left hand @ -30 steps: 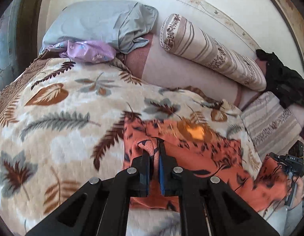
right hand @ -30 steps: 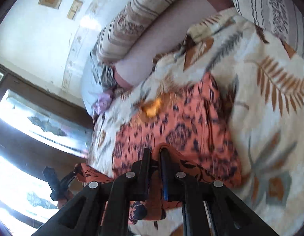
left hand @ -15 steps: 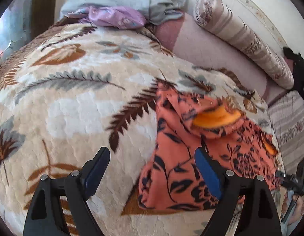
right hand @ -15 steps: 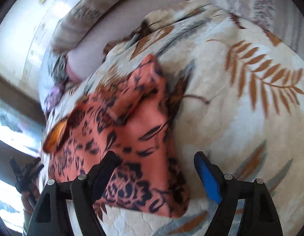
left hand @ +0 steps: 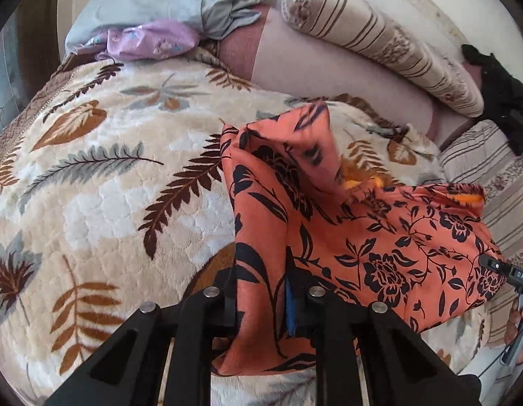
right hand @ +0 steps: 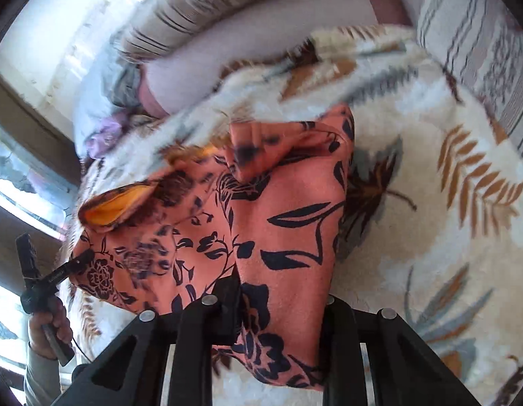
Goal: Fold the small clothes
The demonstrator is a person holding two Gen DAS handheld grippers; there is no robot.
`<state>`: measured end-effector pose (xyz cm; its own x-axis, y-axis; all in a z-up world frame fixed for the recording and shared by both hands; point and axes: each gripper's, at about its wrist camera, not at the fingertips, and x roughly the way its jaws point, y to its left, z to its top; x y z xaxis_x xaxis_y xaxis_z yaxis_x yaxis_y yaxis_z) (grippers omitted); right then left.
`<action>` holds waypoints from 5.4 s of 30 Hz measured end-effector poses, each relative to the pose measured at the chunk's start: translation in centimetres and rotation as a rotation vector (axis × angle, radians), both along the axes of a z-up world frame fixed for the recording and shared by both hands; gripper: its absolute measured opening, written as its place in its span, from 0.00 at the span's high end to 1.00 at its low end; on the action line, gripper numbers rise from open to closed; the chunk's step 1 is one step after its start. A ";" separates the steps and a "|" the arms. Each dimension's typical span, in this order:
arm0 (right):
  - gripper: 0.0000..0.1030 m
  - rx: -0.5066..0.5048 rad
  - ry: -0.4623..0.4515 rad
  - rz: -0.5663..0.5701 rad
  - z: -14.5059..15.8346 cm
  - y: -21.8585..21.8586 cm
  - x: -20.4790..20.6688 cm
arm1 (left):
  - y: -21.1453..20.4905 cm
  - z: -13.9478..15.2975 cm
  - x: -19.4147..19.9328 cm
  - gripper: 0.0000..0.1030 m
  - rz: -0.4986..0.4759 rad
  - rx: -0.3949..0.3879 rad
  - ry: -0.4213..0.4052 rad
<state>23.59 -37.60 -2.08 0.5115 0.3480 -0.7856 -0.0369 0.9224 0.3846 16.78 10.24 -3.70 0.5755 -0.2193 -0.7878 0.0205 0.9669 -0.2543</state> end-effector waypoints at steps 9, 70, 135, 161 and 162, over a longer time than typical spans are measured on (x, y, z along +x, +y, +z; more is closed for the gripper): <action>0.16 -0.108 0.300 -0.026 -10.7 -4.4 -12.5 | 2.5 -8.3 -11.3 0.30 0.035 0.021 0.154; 0.16 0.245 0.066 -0.122 -6.9 -0.9 -15.7 | -2.0 -4.2 -14.1 0.25 0.054 0.241 0.031; 0.81 0.387 0.098 -0.436 -12.0 -6.0 -18.9 | -14.1 -8.4 -10.0 0.15 -0.127 0.317 0.039; 0.32 0.165 0.135 -0.118 -9.7 -10.4 -1.4 | -19.0 -8.9 -8.4 0.10 -0.199 0.361 0.009; 0.40 0.150 0.150 -0.081 -10.3 -9.8 -0.5 | -18.9 -9.0 -8.5 0.10 -0.199 0.358 0.007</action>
